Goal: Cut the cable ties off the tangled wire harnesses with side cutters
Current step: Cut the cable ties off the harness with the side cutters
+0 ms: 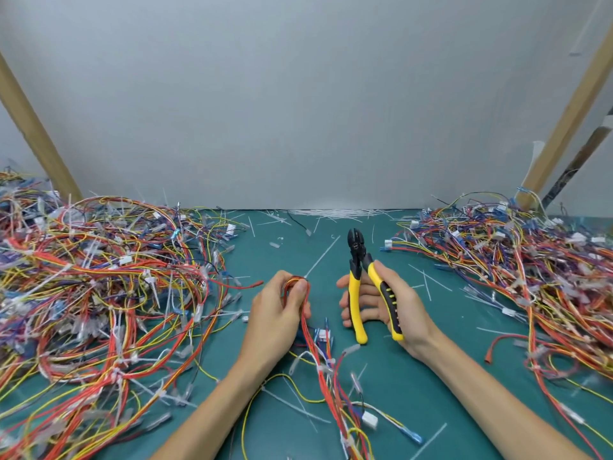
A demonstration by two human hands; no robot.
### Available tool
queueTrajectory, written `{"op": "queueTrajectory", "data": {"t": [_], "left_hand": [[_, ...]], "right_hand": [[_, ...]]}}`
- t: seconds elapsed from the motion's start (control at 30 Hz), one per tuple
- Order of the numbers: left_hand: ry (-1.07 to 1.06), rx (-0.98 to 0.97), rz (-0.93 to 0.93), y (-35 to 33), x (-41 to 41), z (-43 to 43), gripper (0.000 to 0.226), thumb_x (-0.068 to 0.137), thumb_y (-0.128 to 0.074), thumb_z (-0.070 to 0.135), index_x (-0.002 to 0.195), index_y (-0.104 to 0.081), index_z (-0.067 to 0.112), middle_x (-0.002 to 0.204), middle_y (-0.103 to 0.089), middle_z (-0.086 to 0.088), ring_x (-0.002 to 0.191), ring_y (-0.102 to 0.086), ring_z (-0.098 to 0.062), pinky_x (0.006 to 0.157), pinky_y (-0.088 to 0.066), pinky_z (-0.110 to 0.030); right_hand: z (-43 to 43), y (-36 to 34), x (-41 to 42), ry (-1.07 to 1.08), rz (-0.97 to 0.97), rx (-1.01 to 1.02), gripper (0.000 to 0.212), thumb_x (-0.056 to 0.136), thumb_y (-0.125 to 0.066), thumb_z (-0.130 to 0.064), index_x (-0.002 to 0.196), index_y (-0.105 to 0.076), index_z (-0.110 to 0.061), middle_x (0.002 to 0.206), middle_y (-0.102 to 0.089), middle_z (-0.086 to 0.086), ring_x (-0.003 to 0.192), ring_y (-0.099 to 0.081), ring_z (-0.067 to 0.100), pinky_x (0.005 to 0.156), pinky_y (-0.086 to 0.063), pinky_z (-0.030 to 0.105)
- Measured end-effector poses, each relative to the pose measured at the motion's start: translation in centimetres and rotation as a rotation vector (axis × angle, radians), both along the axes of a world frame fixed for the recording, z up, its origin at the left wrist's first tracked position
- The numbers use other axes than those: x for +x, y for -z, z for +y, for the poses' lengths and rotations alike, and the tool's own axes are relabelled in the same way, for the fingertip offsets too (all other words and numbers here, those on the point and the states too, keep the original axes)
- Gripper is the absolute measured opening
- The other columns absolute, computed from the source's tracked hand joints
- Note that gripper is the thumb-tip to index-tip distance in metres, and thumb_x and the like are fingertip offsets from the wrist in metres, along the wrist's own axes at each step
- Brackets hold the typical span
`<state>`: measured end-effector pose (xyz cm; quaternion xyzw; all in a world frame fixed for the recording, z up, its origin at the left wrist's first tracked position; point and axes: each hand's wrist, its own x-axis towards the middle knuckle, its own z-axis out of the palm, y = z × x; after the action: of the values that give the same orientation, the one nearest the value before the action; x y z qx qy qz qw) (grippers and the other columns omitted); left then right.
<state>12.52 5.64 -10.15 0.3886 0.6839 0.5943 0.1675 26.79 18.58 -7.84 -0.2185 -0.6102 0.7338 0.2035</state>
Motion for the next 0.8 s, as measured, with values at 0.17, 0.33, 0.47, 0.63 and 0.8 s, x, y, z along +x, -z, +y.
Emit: {"op": "queueTrajectory", "data": {"t": [0.17, 0.33, 0.47, 0.63, 0.8], "left_hand": [[0.006, 0.003, -0.019, -0.1, 0.1, -0.2, 0.021, 0.1, -0.05, 0.029, 0.082, -0.056, 0.018, 0.061, -0.064, 0.005, 0.054, -0.052, -0.009, 0.06, -0.04, -0.029], [0.012, 0.007, -0.03, 0.0, 0.0, -0.2, 0.021, 0.098, -0.053, 0.028, 0.081, -0.059, 0.018, 0.061, -0.069, 0.004, 0.05, -0.052, -0.007, 0.06, -0.039, -0.029], [-0.009, 0.013, -0.035, 0.0, 0.1, -0.1, 0.021, 0.097, -0.053, 0.028, 0.079, -0.059, 0.018, 0.061, -0.069, 0.004, 0.05, -0.053, -0.007, 0.058, -0.039, -0.03], [0.017, 0.021, -0.05, -0.1, 0.2, -0.1, 0.021, 0.1, -0.052, 0.025, 0.081, -0.056, 0.018, 0.06, -0.068, 0.003, 0.047, -0.048, -0.006, 0.05, -0.035, -0.02], [0.046, 0.037, -0.066, 0.2, -0.2, 0.0, 0.02, 0.1, -0.05, 0.026, 0.083, -0.056, 0.019, 0.059, -0.066, 0.003, 0.046, -0.045, -0.006, 0.046, -0.032, -0.014]], "right_hand": [[0.1, 0.2, 0.2, -0.011, 0.019, -0.029, 0.066, 0.087, -0.037, -0.055, 0.106, -0.069, 0.001, 0.086, -0.066, 0.023, 0.077, -0.065, 0.036, 0.074, -0.057, 0.045], [-0.2, -0.2, 0.3, 0.0, 0.021, -0.039, 0.062, 0.086, -0.039, -0.053, 0.099, -0.069, 0.0, 0.086, -0.065, 0.025, 0.076, -0.064, 0.037, 0.072, -0.057, 0.045], [-0.4, -0.1, 0.6, 0.01, 0.006, 0.005, 0.062, 0.087, -0.037, -0.053, 0.096, -0.068, 0.0, 0.085, -0.064, 0.026, 0.074, -0.064, 0.04, 0.072, -0.056, 0.045], [-0.3, 0.0, 0.6, -0.011, -0.007, 0.012, 0.063, 0.086, -0.038, -0.053, 0.099, -0.069, 0.0, 0.083, -0.064, 0.024, 0.071, -0.063, 0.036, 0.065, -0.056, 0.041], [-0.6, 0.4, -0.3, 0.007, -0.025, 0.155, 0.055, 0.089, -0.04, -0.051, 0.103, -0.071, -0.007, 0.075, -0.061, 0.016, 0.064, -0.06, 0.028, 0.056, -0.053, 0.036]]}}
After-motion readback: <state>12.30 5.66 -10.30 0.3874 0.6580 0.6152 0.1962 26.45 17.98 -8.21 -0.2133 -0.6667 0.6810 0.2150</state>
